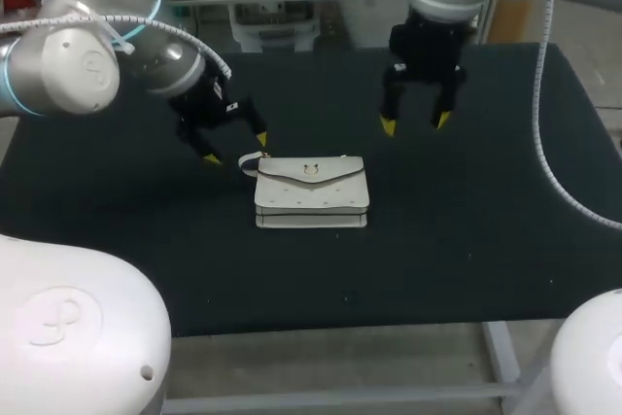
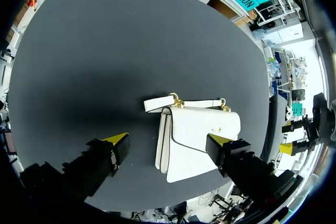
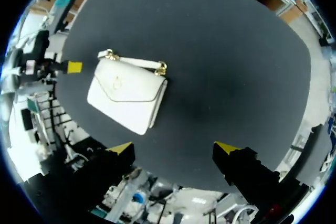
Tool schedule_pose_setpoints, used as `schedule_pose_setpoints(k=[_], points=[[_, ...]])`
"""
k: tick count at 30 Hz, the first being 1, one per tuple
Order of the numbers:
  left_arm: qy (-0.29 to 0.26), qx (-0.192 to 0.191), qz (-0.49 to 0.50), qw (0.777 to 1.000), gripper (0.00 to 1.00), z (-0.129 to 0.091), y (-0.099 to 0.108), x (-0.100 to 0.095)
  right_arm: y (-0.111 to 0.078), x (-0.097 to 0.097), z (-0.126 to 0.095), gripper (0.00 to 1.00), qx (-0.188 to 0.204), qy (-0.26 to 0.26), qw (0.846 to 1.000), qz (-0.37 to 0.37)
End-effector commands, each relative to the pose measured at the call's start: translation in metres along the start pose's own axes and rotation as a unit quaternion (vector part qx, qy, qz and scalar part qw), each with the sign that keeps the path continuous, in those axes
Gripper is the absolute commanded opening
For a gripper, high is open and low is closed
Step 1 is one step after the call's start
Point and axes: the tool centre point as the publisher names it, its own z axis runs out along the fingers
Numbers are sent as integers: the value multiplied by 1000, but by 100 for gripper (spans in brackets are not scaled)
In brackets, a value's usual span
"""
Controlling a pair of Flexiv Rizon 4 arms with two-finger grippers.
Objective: Pick up the bag, open it, inspect its contents, close it, and place it on the opposite side
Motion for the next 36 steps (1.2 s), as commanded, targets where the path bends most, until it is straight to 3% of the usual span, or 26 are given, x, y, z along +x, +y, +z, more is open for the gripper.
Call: schedule_pose_setpoints(k=[1, 11, 15, 20, 29, 36], points=[[-2, 7, 0, 1000, 100, -1, 4, 2, -6, -2, 0, 100, -29, 25, 996, 85], [-2, 7, 0, 1000, 100, -1, 4, 2, -6, -2, 0, 100, -29, 25, 996, 85], [28, -17, -81, 996, 100, 12, 2, 0, -2, 5, 9, 100, -34, 46, 990, 127], [95, -59, -119, 987, 100, 16, 7, -6, 1, 8, 22, 100, -26, 111, 971, 211], [159, -86, -113, 977, 100, 30, 6, -6, 6, 12, 54, 100, -39, 210, 932, 294], [184, -101, -83, 974, 100, 37, 9, -1, 12, 24, 67, 100, -90, 239, 928, 272]])
